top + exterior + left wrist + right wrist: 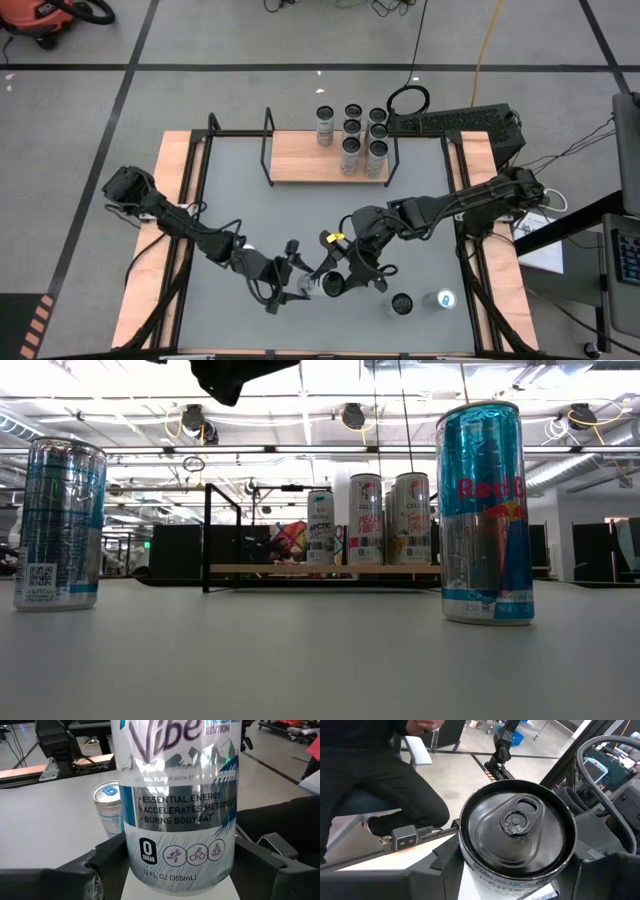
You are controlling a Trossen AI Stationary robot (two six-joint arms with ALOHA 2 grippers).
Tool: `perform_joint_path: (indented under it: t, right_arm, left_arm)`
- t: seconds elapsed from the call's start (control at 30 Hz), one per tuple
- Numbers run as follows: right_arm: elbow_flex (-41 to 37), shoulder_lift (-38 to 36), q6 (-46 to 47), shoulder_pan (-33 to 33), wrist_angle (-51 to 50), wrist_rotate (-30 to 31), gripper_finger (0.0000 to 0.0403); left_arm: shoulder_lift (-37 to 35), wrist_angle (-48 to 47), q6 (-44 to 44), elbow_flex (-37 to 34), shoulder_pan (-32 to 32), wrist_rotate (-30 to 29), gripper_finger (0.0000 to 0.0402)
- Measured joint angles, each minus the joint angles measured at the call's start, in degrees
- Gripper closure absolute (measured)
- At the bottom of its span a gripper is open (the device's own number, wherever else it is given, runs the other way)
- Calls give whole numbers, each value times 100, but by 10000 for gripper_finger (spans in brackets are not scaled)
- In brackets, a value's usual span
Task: Place canned beverage on shelf
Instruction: Put the top white blue soda can on the shelf aligned with the white blue soda can
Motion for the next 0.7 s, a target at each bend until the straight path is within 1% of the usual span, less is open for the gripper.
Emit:
perform_joint_path:
  t: [0.23,0.4,0.63,0.7]
  right_arm:
    - [7,-7,-11,0,-14,-2,216]
    - [11,-7,-16,0,57,-4,216]
    - [9,-7,-5,0,27,17,216]
    - [7,-3,2,-2,4,30,216]
  left_arm:
    - [0,122,-24,-2,1,20,112]
    - [0,524,-182,-4,0,88,112]
    - [-4,323,-251,0,4,56,113]
    - [-4,280,-281,2,4,55,119]
